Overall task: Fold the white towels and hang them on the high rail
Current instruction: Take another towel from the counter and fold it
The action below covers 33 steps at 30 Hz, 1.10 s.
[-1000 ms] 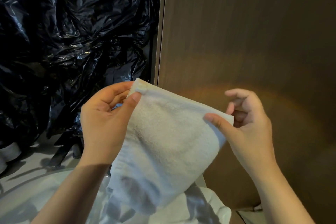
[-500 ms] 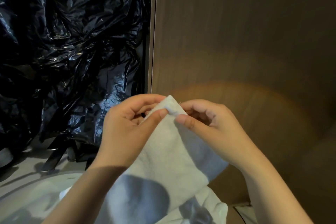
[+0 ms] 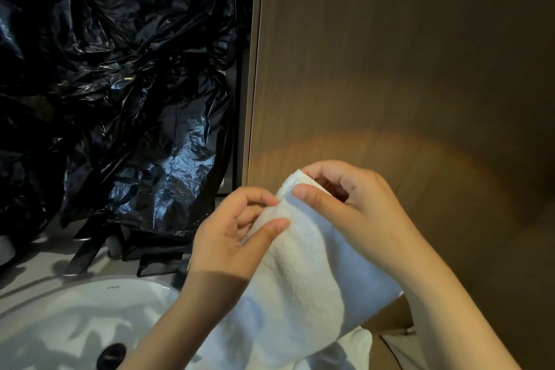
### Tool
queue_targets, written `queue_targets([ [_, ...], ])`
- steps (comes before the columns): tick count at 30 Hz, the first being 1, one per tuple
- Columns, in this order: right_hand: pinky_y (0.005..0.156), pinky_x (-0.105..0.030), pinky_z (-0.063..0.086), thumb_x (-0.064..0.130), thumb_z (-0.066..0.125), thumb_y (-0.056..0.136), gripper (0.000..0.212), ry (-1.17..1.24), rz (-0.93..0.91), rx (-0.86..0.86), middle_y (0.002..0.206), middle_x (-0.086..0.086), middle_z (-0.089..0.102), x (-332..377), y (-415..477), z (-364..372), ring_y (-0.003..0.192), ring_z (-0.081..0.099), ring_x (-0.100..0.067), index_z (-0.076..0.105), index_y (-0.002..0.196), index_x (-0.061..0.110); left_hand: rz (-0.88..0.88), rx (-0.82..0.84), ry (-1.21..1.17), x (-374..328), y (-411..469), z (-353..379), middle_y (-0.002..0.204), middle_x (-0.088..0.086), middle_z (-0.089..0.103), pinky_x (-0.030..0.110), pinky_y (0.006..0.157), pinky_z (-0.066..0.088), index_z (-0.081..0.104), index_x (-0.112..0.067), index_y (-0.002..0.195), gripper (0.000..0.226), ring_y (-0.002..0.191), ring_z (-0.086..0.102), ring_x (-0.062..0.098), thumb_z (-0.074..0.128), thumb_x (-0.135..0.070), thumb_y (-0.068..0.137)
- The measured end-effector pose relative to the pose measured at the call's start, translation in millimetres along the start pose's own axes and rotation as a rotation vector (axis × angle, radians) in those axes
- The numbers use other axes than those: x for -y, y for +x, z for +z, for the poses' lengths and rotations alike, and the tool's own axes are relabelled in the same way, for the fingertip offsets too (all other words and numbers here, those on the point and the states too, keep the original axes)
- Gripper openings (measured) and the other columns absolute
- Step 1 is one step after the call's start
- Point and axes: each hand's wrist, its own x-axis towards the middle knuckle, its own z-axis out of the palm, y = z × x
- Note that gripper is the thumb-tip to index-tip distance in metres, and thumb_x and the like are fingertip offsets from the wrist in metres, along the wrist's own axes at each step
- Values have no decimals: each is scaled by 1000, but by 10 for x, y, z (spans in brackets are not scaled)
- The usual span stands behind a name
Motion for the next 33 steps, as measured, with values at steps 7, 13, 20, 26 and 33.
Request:
queue_targets([
  [7, 67, -13, 44, 49, 48, 87, 34, -29, -33, -162, 85, 14, 62, -32, -17, -10, 82, 60, -8, 65, 98, 21, -31, 124, 90, 162, -2, -85, 81, -5, 67, 32, 69, 53, 67, -30, 87, 25, 75, 64, 10, 67, -52, 74],
  [13, 62, -8, 42, 47, 48, 90, 32, -14, -36, -314, 78, 17, 59, -133, -12, -102, 75, 58, -1, 64, 95, 20, -112, 265, 376, 604, -118, -263, 73, -11, 60, 19, 61, 42, 64, -31, 68, 30, 67, 58, 6, 62, -59, 81],
  [20, 56, -5, 40, 49, 48, 92, 19, -55, 67, -386, 72, 27, 58, -485, -141, -87, 71, 57, 4, 58, 84, 34, -120, 272, 431, 732, -142, -445, 60, -19, 54, 12, 53, 34, 58, -32, 68, 35, 57, 51, 0, 50, -64, 79],
  [26, 62, -20, 47, 46, 54, 94, 24, -34, 314, -441, 73, 10, 63, -1066, -527, 50, 72, 60, -10, 61, 79, 28, -229, 523, 579, 732, 45, -576, 62, -4, 54, 18, 56, 37, 56, -18, 70, 61, 57, 49, 3, 43, -77, 74],
  [33, 65, -32, 34, 30, 56, 98, 24, -144, 777, -226, 70, 3, 56, -2078, -1244, 699, 75, 55, -25, 52, 80, 14, -256, 795, 920, 1868, -620, -125, 112, 6, 64, 26, 90, 41, 70, -16, 111, 32, 107, 58, 21, 57, -40, 94],
])
